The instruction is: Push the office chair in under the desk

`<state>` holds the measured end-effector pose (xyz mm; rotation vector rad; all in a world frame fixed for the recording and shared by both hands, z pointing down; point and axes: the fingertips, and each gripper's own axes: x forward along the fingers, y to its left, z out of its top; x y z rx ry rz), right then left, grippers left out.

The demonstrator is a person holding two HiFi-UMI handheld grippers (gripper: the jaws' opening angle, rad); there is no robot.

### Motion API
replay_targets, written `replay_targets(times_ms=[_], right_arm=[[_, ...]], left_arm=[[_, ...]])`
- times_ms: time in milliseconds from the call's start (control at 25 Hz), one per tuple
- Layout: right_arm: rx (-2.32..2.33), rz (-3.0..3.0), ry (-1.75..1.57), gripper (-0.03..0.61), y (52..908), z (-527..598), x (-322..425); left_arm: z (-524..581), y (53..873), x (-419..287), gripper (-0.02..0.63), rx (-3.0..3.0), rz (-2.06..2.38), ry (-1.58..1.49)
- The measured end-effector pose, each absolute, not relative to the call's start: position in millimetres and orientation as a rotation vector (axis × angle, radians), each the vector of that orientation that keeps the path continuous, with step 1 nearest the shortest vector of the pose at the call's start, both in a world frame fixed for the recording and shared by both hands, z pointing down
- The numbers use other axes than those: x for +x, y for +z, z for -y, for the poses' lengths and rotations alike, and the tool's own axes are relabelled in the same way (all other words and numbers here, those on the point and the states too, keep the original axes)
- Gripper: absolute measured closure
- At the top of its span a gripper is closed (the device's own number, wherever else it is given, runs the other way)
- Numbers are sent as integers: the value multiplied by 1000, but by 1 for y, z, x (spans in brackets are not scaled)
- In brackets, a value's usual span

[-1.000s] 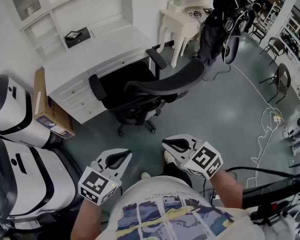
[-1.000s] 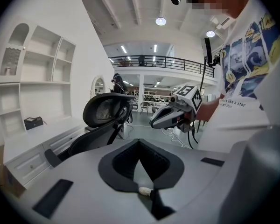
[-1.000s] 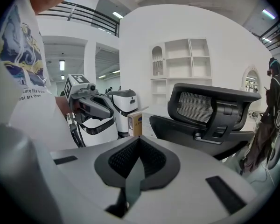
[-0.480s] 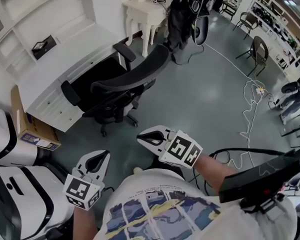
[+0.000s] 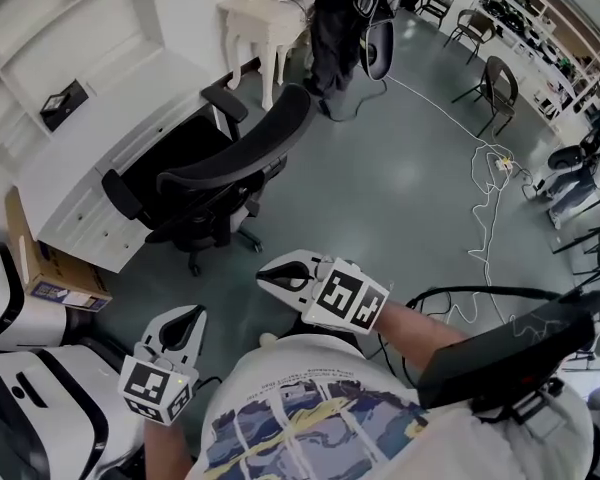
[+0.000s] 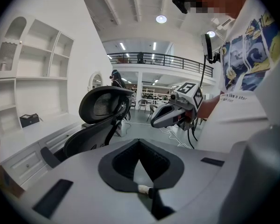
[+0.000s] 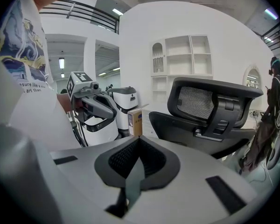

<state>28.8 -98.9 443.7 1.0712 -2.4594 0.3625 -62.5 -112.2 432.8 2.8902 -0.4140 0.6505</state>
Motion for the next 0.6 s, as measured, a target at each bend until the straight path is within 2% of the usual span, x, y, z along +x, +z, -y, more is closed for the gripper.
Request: replay_targets(times_ms=[600], right_arm=[[1038, 2465, 382, 554, 453, 104, 45]], left_arm=[[117, 443, -48, 600, 2859, 421, 683]])
